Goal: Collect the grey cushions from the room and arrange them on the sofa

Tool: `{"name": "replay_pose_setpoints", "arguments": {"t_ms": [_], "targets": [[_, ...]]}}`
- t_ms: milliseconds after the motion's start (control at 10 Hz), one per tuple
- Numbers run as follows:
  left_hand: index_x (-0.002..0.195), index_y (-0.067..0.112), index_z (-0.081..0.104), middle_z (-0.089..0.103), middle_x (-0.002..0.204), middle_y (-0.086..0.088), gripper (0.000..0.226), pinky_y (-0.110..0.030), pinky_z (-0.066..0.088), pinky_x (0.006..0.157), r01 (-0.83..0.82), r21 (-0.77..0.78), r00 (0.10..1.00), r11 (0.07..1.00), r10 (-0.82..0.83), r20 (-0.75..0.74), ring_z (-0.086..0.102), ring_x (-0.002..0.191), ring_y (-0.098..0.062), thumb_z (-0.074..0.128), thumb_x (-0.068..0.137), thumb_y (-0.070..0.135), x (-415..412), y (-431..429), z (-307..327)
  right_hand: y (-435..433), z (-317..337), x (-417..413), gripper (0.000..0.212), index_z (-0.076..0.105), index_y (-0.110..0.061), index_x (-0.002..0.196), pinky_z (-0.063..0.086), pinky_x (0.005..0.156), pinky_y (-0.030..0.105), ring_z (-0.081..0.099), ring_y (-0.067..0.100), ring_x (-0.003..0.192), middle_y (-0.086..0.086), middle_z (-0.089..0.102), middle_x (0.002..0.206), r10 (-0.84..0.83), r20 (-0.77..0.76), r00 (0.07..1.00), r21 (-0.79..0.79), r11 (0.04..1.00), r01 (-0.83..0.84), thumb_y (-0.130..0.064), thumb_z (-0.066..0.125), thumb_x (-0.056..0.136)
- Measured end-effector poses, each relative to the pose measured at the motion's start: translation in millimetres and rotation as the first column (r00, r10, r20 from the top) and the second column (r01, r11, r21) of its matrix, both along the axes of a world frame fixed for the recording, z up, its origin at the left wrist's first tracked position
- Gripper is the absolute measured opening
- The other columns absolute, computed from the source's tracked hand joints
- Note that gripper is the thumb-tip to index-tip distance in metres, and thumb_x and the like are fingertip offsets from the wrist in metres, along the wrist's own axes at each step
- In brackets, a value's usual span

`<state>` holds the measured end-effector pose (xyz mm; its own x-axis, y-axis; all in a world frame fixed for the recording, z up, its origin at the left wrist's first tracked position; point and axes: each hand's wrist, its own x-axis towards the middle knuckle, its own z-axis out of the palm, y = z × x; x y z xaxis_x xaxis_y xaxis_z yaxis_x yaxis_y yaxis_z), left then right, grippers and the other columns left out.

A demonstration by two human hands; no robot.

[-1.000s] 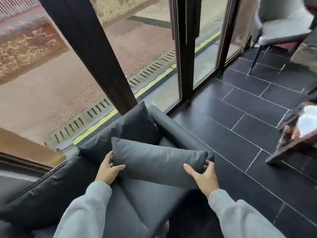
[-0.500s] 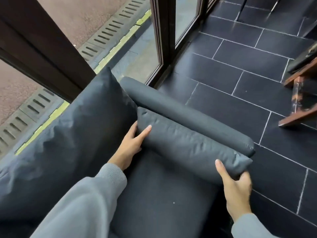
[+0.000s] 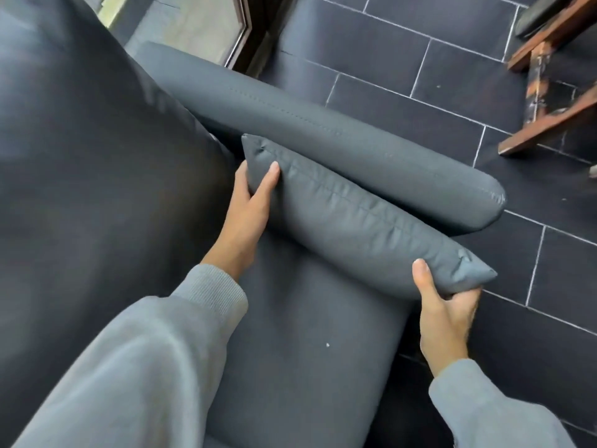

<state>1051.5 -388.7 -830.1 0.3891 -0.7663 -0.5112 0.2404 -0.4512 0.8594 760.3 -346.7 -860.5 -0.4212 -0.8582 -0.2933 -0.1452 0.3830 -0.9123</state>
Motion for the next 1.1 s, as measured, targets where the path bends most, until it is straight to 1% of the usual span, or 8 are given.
{"name": "replay_pose_setpoints", "arguments": {"t_ms": [100, 200, 300, 400, 600, 700, 900, 1100], "targets": [[0.137, 0.045, 0.051, 0.068, 0.135, 0.021, 0.05, -0.038, 0.049, 0.113, -0.011, -0.044, 0.998, 0.999, 0.014, 0.064, 0.064, 0.124, 0.002, 0.07, 0.092, 0.058, 0.3, 2.3, -7.5, 2.2, -5.1, 2.5, 0.111, 0.043, -0.032, 0.151, 0.039, 0.118, 0.036, 0.051, -0.007, 0.133, -0.019, 0.055, 0.146, 0.0, -0.008, 1.0, 0.015, 1.0, 0.0, -0.079, 0.085, 0.059], [0.13, 0.049, 0.052, 0.068, 0.132, 0.018, 0.052, -0.042, 0.051, 0.111, -0.062, -0.039, 0.989, 0.997, 0.066, 0.134, 0.065, 0.122, -0.001, 0.069, 0.085, 0.068, 15.9, 3.6, -12.1, -15.0, -8.7, 17.2, 0.091, 0.05, -0.039, 0.139, 0.043, 0.114, 0.035, 0.056, -0.003, 0.13, -0.019, 0.06, 0.141, 0.015, 0.03, 0.999, -0.002, 1.0, -0.014, -0.073, 0.087, 0.063], [0.127, 0.06, 0.05, 0.064, 0.135, 0.028, 0.045, -0.043, 0.047, 0.114, -0.098, -0.027, 0.981, 0.995, 0.101, 0.167, 0.06, 0.127, 0.004, 0.066, 0.086, 0.072, 26.6, 5.2, -18.6, -35.2, -15.6, 29.1, 0.078, 0.049, -0.051, 0.124, 0.043, 0.107, 0.024, 0.057, -0.012, 0.123, -0.032, 0.062, 0.129, 0.087, 0.029, 0.996, 0.041, 0.995, -0.088, -0.075, 0.087, 0.06], [0.142, 0.052, 0.046, 0.06, 0.139, 0.03, 0.058, -0.044, 0.045, 0.116, -0.096, -0.009, 0.974, 0.995, 0.095, 0.208, 0.056, 0.131, 0.003, 0.063, 0.089, 0.071, 22.4, 3.7, -20.7, -44.0, -21.8, 24.4, 0.076, 0.049, -0.056, 0.114, 0.04, 0.098, 0.015, 0.054, -0.025, 0.111, -0.051, 0.059, 0.11, 0.128, 0.028, 0.991, 0.11, 0.985, -0.131, -0.081, 0.085, 0.052], [0.142, 0.054, 0.045, 0.061, 0.121, 0.044, 0.059, -0.05, 0.046, 0.114, -0.078, 0.069, 0.953, 0.995, 0.054, 0.299, 0.056, 0.121, 0.011, 0.058, 0.089, 0.076, 19.6, 0.1, -22.4, -49.8, -19.5, 11.2, 0.08, 0.056, -0.052, 0.116, 0.042, 0.095, 0.015, 0.058, -0.021, 0.108, -0.037, 0.068, 0.113, 0.25, 0.098, 0.963, 0.231, 0.936, -0.266, -0.084, 0.085, 0.049], [0.144, 0.056, 0.039, 0.062, 0.119, 0.037, 0.063, -0.048, 0.048, 0.111, -0.029, 0.161, 0.923, 0.986, -0.035, 0.383, 0.058, 0.116, 0.0, 0.05, 0.088, 0.083, 20.1, -5.9, -21.1, -51.4, -15.1, 10.7, 0.09, 0.053, -0.047, 0.129, 0.04, 0.094, 0.014, 0.054, -0.021, 0.109, -0.034, 0.062, 0.12, 0.301, 0.13, 0.945, 0.295, 0.898, -0.327, -0.083, 0.084, 0.053], [0.155, 0.053, 0.025, 0.053, 0.148, 0.011, 0.084, -0.058, 0.043, 0.114, -0.085, 0.293, 0.907, 0.952, -0.048, 0.417, 0.051, 0.136, -0.03, 0.034, 0.081, 0.092, 9.4, -1.5, -13.1, -56.2, 4.8, 1.0, 0.11, 0.039, -0.034, 0.154, 0.035, 0.104, 0.021, 0.046, -0.001, 0.127, -0.023, 0.05, 0.137, 0.393, 0.184, 0.901, 0.362, 0.825, -0.434, -0.078, 0.082, 0.062], [0.168, 0.031, 0.018, 0.027, 0.174, 0.001, 0.084, -0.04, 0.017, 0.126, -0.044, 0.451, 0.86, 0.891, -0.196, 0.471, 0.024, 0.159, -0.029, 0.03, 0.099, 0.077, -21.7, 50.1, 22.8, -42.9, 49.5, -37.7, 0.112, 0.029, -0.021, 0.159, 0.036, 0.114, 0.037, 0.042, 0.015, 0.139, -0.005, 0.044, 0.149, 0.585, -0.017, 0.811, 0.433, 0.735, -0.522, -0.07, 0.081, 0.072]]}}
